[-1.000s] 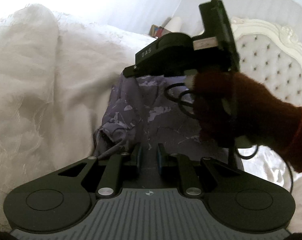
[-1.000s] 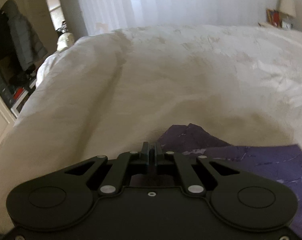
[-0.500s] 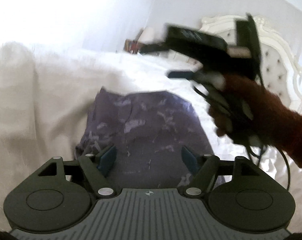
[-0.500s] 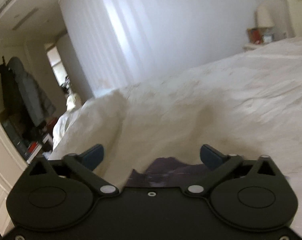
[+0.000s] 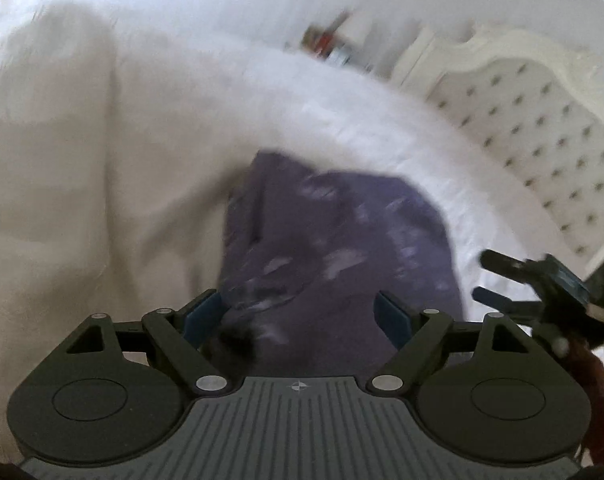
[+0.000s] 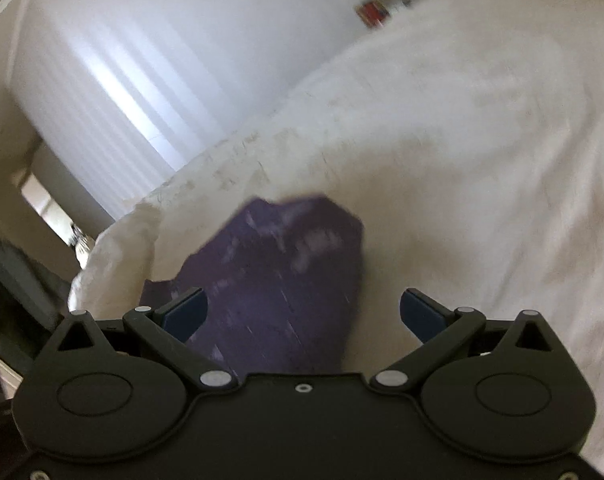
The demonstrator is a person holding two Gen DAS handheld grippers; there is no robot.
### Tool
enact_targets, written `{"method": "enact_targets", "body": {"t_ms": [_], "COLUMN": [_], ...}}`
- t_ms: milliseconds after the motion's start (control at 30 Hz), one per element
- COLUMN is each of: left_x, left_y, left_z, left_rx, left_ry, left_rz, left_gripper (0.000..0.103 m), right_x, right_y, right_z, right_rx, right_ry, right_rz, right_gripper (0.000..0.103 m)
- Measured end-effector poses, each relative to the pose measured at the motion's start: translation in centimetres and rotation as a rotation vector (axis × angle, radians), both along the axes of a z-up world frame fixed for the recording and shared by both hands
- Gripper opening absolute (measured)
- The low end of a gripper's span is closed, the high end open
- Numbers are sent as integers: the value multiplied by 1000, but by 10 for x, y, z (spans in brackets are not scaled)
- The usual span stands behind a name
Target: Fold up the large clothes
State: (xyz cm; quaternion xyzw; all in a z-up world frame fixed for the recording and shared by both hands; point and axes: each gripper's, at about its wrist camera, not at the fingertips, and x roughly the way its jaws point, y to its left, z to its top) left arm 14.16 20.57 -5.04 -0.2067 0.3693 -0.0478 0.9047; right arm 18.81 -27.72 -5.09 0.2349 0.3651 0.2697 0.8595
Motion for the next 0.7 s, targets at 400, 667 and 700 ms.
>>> {"method": "enact_targets", "body": {"t_ms": [400, 667, 700], "left_x": [35, 48, 49], "left_y": [19, 11, 10], "left_z": [-48, -54, -55], "left_rx": [-237, -262, -268], "left_ry": [240, 257, 256], "left_rz": [-108, -214, -224], "left_gripper": [100, 102, 102], "right_x": [18, 25, 25], "right_y": [18, 52, 53], "right_z": [-53, -54, -53], "right_rx": [198, 185, 181], "right_ry": [134, 126, 127], "right_rz": [89, 185, 190], "right_gripper": [103, 103, 103]}}
